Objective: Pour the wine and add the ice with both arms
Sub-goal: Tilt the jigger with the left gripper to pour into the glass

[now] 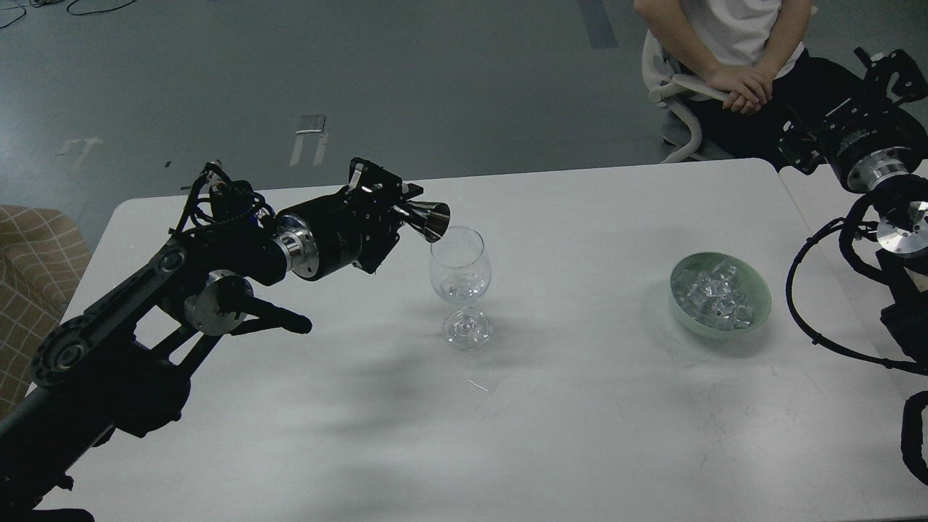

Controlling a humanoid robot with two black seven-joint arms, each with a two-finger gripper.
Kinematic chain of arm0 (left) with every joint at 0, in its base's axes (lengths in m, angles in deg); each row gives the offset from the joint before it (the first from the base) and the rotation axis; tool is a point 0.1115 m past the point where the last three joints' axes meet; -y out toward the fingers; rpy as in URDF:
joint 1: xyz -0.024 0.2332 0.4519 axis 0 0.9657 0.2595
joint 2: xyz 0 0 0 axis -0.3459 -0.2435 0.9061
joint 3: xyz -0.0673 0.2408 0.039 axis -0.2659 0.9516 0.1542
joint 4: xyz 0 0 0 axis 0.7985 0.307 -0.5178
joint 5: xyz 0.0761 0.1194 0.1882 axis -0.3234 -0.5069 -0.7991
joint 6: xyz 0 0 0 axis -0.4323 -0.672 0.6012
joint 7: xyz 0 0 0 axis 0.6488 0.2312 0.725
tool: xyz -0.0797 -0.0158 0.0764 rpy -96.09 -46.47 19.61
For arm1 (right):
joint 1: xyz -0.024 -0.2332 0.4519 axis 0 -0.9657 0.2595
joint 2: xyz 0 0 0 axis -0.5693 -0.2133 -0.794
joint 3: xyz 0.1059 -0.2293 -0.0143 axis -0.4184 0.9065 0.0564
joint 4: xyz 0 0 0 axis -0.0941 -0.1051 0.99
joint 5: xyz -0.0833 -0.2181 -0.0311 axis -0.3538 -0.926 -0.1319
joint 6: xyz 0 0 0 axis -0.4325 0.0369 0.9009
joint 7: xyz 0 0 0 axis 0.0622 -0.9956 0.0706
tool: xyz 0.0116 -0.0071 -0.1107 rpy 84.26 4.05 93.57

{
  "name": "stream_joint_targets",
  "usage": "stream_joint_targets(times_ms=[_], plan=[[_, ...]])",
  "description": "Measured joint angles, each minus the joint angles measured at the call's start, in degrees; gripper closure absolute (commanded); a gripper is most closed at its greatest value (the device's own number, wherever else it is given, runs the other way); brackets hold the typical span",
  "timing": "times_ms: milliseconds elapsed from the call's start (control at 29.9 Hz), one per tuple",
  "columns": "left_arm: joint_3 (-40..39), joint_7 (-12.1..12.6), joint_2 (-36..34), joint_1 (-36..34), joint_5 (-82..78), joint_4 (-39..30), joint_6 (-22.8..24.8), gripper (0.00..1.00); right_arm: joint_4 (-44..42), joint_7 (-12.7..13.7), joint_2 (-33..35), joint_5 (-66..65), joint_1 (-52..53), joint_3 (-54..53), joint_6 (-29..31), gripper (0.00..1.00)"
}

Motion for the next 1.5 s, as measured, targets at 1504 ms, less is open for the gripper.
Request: stream_joint_targets(times_ms=[1504], plan=[[2.59, 0.00, -0.19, -0.57, -21.68, -8.16, 0.85, 1.00, 0.00, 0.18, 0.11, -0.01, 0.08, 0.00, 0.18, 0.00]])
